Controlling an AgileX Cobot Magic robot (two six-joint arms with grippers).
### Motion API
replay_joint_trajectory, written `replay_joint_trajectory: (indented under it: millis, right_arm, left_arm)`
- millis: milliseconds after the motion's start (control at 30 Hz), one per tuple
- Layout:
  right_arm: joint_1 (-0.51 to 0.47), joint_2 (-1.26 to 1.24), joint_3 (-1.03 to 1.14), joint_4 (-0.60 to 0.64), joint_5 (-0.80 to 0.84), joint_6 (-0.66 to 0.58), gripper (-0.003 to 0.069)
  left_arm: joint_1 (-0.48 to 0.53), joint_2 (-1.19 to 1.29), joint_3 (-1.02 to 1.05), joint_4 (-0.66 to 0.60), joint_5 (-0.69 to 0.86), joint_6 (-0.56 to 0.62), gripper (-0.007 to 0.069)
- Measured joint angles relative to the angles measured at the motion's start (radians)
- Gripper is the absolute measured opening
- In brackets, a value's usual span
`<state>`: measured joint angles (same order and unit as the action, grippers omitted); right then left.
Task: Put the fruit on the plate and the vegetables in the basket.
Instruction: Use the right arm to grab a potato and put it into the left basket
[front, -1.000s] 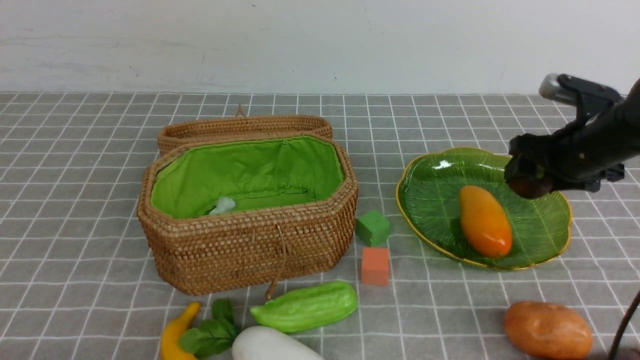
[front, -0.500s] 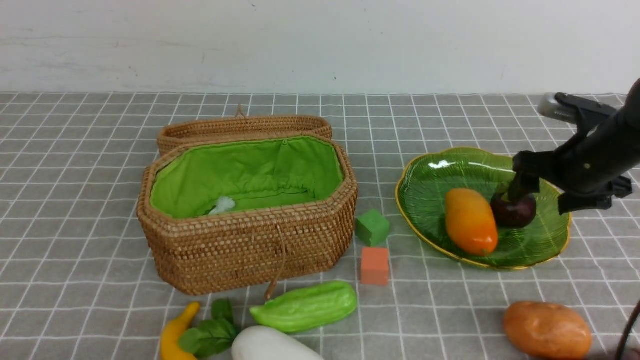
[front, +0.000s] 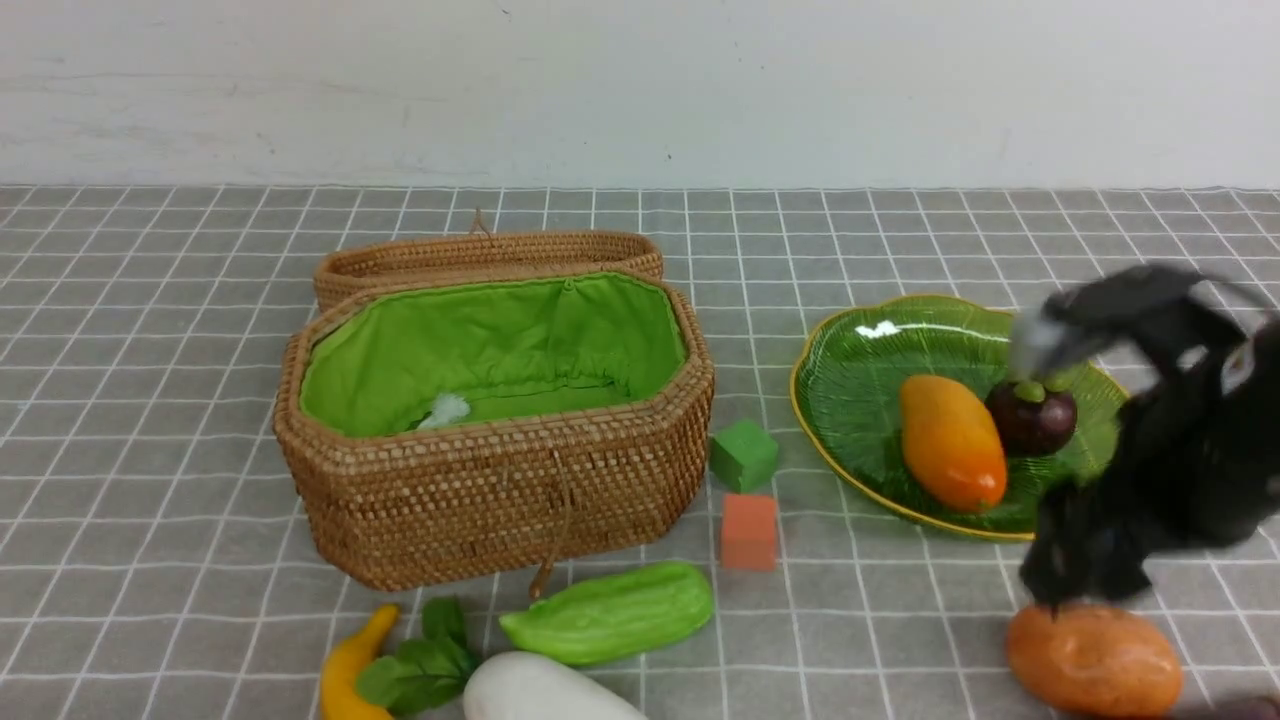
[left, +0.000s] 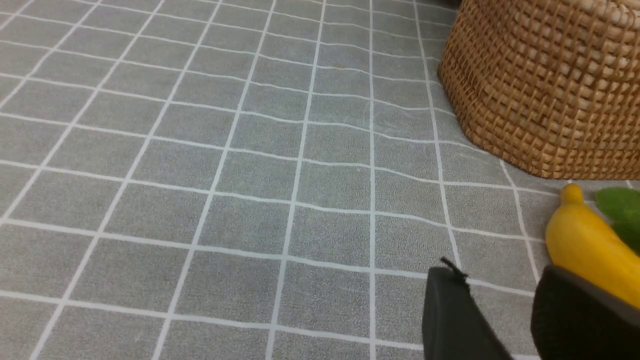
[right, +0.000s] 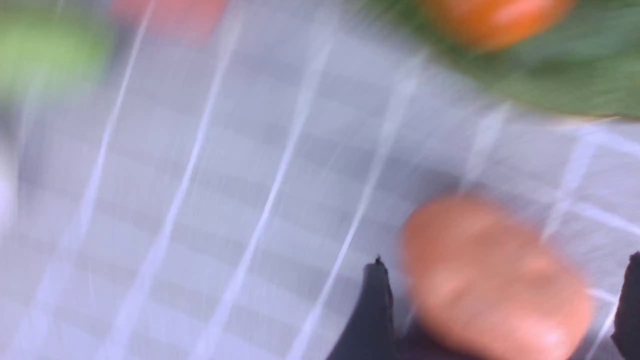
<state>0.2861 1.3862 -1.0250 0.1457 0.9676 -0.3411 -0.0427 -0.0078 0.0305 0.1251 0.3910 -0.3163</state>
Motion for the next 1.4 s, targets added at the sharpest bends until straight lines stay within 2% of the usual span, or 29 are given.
replay_joint_trajectory:
  millis: [100, 200, 367, 633, 733, 833, 1200, 1400]
  right_arm:
    - [0.139, -0.023, 0.044, -0.166, 0.004, -0.027, 0.0592]
    - [0.174, -0.01, 0.052, -0.261, -0.021, 0.019, 0.0592]
    - [0.179, 0.077, 0.052, -0.361, -0.06, 0.093, 0.0592]
    - [0.177, 0.241, 0.064, -0.401, -0.088, 0.099, 0.0587]
    - [0.159, 0.263, 0.063, -0.431, -0.109, 0.1, 0.0535]
    - [0.139, 0.264, 0.055, -0.43, -0.097, 0.1, 0.0507]
    - [0.112, 0.254, -0.096, -0.403, -0.054, 0.081, 0.0508]
    - [0.121, 0.246, -0.279, -0.165, -0.029, -0.076, 0.0508]
  left_arm:
    - [0.0, 0.0, 0.0, 0.0, 0.0, 0.0, 0.0239]
    - [0.0, 0.0, 0.0, 0.0, 0.0, 0.0, 0.0239]
    - [0.0, 0.0, 0.0, 0.0, 0.0, 0.0, 0.0239]
    - [0.0, 0.0, 0.0, 0.0, 0.0, 0.0, 0.0239]
    - [0.0, 0.0, 0.0, 0.0, 0.0, 0.0, 0.0239]
    - [0.0, 0.0, 0.0, 0.0, 0.0, 0.0, 0.0239]
    - [0.0, 0.0, 0.0, 0.0, 0.0, 0.0, 0.0239]
    - [0.0, 0.0, 0.0, 0.0, 0.0, 0.0, 0.0239]
